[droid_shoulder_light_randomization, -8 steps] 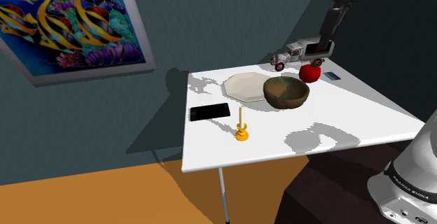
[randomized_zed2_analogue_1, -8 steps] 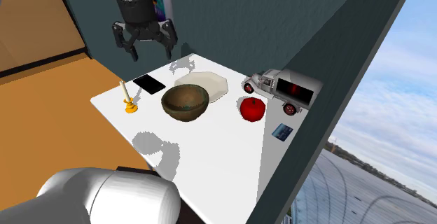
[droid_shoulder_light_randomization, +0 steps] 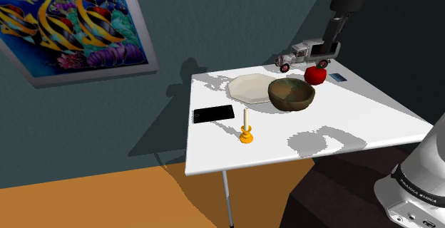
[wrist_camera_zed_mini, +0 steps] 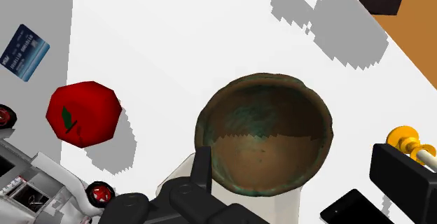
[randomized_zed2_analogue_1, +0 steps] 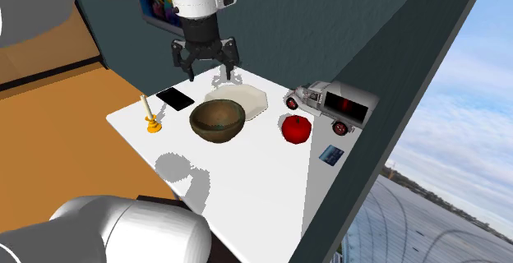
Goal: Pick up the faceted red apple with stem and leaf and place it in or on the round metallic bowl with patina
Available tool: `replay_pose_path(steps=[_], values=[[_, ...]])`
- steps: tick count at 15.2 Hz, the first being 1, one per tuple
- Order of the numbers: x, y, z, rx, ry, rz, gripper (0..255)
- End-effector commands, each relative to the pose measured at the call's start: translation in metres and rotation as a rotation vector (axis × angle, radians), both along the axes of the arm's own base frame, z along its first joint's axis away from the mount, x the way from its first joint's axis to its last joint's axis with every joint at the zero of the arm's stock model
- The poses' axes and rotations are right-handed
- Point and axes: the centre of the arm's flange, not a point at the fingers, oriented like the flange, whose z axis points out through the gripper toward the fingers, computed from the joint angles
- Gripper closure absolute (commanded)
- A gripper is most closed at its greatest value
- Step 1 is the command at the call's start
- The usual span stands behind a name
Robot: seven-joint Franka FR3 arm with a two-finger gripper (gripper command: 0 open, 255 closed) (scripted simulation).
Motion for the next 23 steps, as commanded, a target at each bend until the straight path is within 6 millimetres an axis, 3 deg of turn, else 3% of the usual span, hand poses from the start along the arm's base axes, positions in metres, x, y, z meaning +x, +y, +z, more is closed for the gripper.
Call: replay_pose_path(steps=[1,22,23], values=[[0.008,-0.022,-0.013,0.001,0.000,-0.001,0],[0.102,-0.247,-0.150,0.022,0.004,-0.019,0],[0.104,-0.251,-0.152,0.023,0.004,-0.020,0]])
